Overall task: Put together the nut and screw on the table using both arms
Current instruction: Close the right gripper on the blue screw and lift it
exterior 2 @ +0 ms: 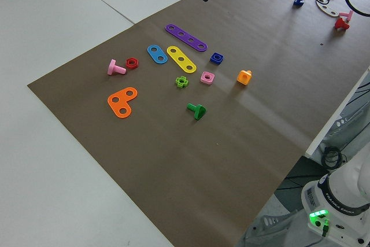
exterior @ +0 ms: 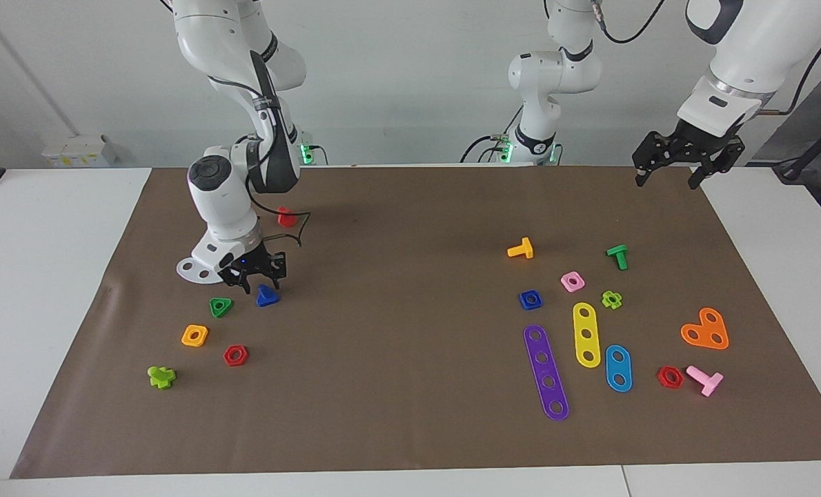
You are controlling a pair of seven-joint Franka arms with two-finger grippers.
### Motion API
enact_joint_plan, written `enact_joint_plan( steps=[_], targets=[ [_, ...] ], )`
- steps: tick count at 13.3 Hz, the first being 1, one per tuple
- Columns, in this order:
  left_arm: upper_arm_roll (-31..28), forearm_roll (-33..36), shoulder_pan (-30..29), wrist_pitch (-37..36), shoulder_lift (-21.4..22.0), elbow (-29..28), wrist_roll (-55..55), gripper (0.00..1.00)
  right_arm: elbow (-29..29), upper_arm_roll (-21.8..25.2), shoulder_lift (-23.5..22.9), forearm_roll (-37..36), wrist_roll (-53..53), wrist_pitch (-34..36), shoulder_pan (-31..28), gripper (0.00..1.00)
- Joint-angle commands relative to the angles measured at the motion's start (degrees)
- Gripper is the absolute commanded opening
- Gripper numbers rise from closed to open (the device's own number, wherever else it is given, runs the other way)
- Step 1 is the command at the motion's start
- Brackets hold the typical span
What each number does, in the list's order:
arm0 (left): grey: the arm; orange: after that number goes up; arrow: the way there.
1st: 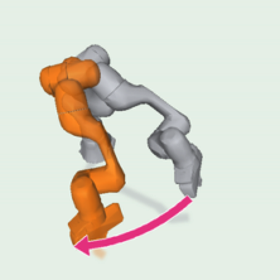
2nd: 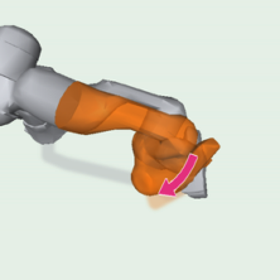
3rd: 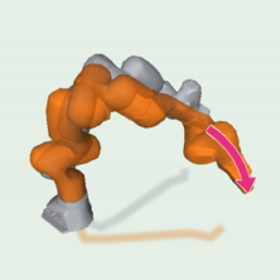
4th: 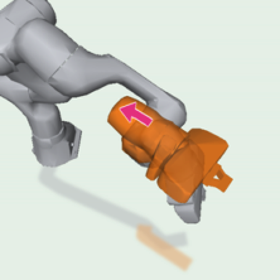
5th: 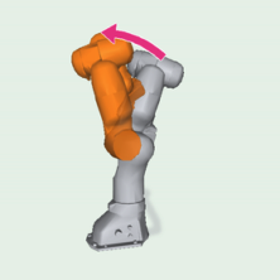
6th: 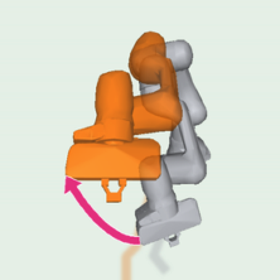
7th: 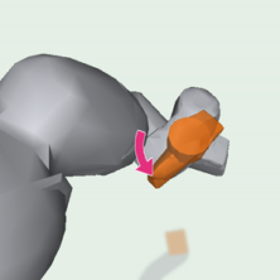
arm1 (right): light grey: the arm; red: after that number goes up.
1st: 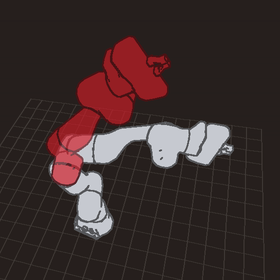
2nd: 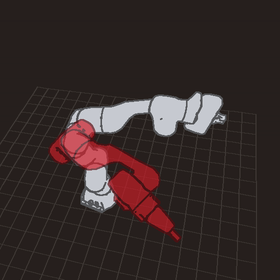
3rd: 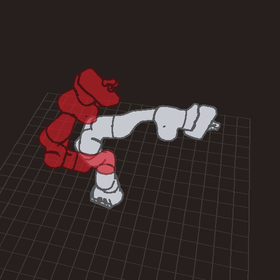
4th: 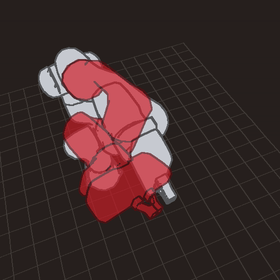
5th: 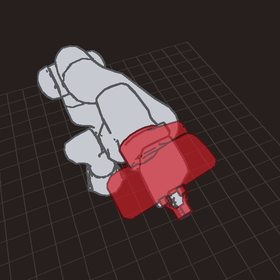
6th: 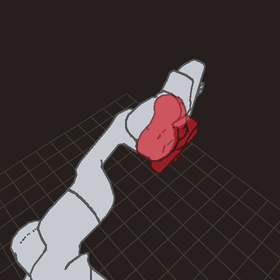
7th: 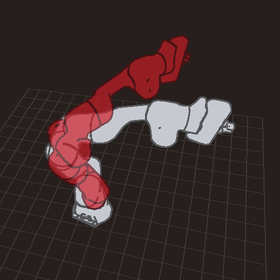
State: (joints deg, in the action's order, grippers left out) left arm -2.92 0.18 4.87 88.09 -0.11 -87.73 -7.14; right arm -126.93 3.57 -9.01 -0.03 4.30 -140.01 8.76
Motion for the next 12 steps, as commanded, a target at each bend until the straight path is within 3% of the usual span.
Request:
enact_joint_plan(
  steps=[1, 2, 12],
  targets=[
    [0.37, -0.53, -0.83, -0.12, 1.69, -1.83, -0.42, 1.0, -1.31, -0.23, 0.22, 1.78, 3.0, -1.66, -0.5, 0.49],
    [0.37, -0.53, -0.83, -0.12, 1.69, -1.83, -0.42, 1.0, -1.57, -0.23, 0.13, 1.78, 3.0, -2.8, -0.59, 0.43],
    [0.37, -0.53, -0.83, -0.2, 1.69, -1.83, -0.42, 1.0, -1.57, -0.23, -1.19, 3.37, 3.18, -5.36, -0.68, 0.43]
  ],
)
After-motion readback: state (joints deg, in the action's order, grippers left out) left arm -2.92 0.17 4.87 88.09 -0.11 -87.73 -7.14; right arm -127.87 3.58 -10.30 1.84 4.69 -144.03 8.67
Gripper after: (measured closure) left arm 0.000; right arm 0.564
